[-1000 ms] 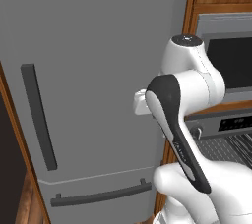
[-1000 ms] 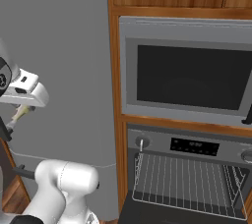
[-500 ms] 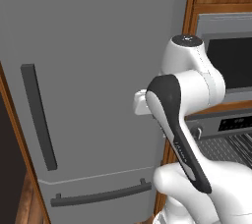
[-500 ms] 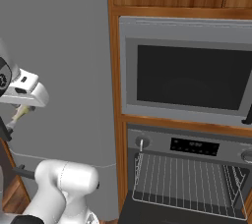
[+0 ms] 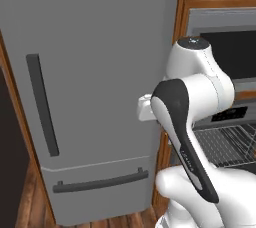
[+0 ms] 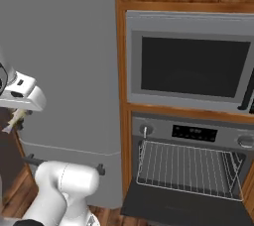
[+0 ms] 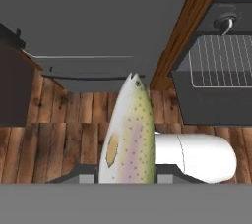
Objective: Take the fish from the oven and place it on the plate on the counter.
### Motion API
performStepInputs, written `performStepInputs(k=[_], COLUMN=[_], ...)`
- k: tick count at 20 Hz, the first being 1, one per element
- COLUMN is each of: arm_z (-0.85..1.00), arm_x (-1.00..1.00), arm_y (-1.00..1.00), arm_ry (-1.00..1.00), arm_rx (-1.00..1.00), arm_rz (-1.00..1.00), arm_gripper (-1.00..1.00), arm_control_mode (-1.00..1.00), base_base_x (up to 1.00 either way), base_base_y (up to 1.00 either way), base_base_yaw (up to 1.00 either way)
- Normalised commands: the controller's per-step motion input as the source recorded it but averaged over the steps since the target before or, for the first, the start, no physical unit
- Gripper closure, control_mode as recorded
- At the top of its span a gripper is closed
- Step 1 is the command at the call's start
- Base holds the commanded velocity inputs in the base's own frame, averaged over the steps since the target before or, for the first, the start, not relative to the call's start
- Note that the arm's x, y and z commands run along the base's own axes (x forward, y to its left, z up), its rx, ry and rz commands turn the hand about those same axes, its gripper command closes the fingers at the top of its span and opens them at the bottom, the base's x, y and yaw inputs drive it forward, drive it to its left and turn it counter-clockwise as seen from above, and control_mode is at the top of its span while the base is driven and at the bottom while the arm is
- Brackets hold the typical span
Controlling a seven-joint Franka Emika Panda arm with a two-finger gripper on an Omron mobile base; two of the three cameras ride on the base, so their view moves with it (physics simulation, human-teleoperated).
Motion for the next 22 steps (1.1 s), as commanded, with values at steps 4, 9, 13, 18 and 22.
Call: performStepInputs(k=[4, 9, 13, 18, 22], arm_z=[0.00, 0.00, 0.00, 0.00, 0.00], arm_x=[0.00, 0.00, 0.00, 0.00, 0.00], arm_y=[0.00, 0.00, 0.00, 0.00, 0.00], arm_ry=[0.00, 0.00, 0.00, 0.00, 0.00], arm_rx=[0.00, 0.00, 0.00, 0.00, 0.00], arm_rz=[0.00, 0.00, 0.00, 0.00, 0.00], arm_gripper=[1.00, 1.00, 1.00, 1.00, 1.00], arm_control_mode=[1.00, 1.00, 1.00, 1.00, 1.00], base_base_x=[-1.00, -0.95, -0.81, -0.22, -0.01], base_base_y=[-0.26, -0.26, -0.51, -0.27, 0.00], base_base_yaw=[0.00, -0.01, -0.13, -0.51, -0.79])
